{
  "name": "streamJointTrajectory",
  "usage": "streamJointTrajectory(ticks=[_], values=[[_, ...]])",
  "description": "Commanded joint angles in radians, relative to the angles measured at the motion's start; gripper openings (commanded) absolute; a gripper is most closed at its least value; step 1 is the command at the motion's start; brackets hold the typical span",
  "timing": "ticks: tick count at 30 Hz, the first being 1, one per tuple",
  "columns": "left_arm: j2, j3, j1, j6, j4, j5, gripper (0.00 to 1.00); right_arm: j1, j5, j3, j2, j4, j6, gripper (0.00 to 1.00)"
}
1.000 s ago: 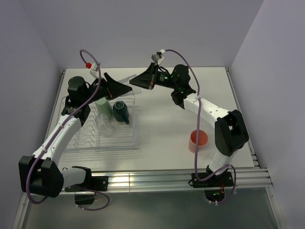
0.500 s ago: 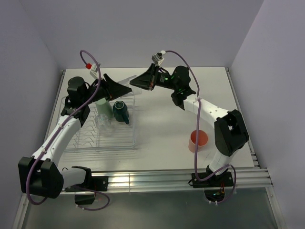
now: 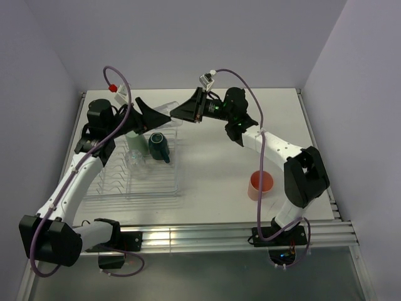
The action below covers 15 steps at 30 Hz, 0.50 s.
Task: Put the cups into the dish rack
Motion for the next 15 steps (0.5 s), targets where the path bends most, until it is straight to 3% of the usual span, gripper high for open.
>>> streamJointTrajectory(ticks=[1, 11, 15], values=[[-0.042, 0.083, 0.014, 0.066, -0.037, -0.084, 0.0, -0.023, -0.011, -0.021, -0.056, -0.009, -0.04, 0.4], [-0.038, 0.128, 0.034, 0.132, -0.148, -0.113, 0.0, -0.097, -0.011, -0.068, -0.069, -0.012, -0.055, 0.41], [-0.044, 0.172, 0.034, 0.196, -0.265, -0.138, 0.0, -0.135, -0.016, -0.088, -0.073, -0.012, -0.061, 0.41]])
